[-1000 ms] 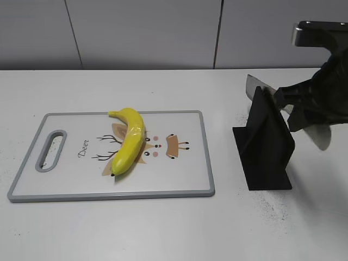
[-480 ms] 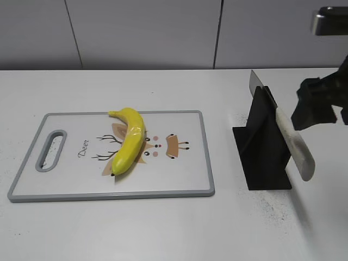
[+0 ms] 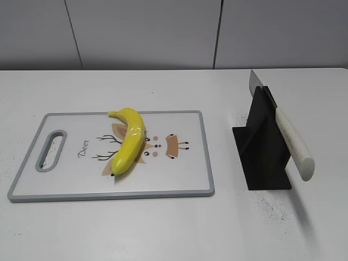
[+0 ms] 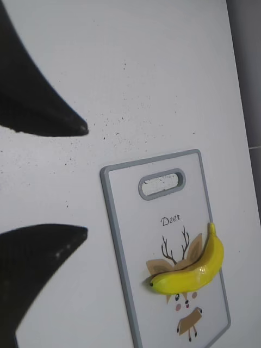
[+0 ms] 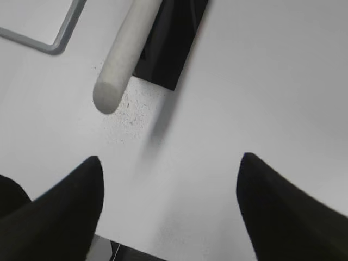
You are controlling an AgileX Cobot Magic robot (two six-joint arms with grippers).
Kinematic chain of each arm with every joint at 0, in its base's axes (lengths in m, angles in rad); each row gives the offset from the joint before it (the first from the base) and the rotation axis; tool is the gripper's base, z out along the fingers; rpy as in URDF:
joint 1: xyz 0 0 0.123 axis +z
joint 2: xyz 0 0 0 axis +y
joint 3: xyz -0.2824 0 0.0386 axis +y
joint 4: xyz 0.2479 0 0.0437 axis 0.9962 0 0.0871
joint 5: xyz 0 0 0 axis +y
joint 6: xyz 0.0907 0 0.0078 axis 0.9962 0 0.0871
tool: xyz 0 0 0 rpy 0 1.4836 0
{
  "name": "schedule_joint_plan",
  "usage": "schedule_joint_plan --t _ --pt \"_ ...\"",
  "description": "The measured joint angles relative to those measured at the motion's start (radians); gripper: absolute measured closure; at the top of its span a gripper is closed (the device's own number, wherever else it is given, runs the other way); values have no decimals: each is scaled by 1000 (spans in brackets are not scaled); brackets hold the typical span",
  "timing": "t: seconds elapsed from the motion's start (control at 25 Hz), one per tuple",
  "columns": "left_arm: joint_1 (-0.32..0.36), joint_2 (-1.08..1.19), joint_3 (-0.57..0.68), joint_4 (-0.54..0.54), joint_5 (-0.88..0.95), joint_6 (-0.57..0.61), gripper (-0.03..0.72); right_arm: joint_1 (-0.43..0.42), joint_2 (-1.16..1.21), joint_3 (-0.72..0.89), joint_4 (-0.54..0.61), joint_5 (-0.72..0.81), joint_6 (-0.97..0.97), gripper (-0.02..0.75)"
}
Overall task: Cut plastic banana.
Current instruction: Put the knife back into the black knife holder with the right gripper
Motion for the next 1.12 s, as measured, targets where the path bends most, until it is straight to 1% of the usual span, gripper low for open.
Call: schedule_joint_plan --t 0.08,0.32,0.52,1.12 --pt "-4 0 0 -1 0 0 189 0 -83 44 -15 2 -9 167" --pt "-57 0 0 -4 0 0 189 0 -340 132 -47 34 -15 169" --pt "-58 0 0 -5 1 0 189 0 -496 191 -47 118 -20 170" --pt "-58 0 0 -5 1 0 189 -1 -855 200 -47 138 -20 170"
